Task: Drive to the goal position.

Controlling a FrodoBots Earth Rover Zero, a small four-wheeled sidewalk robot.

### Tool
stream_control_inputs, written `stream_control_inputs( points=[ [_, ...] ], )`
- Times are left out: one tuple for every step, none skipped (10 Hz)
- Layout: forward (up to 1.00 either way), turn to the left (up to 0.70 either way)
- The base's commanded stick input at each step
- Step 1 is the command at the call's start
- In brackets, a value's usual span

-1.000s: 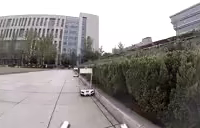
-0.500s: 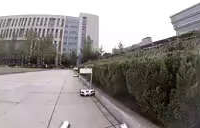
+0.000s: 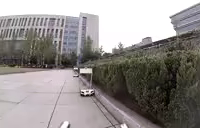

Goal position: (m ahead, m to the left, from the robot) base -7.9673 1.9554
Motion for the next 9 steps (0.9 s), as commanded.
stream_control_inputs(
  points=[
    [0.04,0.0],
    [0.04,0.0],
    [0.04,0.0],
    [0.03,0.0],
    [0.0,0.0],
    [0.0,0.0],
    [0.0,0.0],
    [0.03,0.0],
    [0.04,0.0]
  ],
)
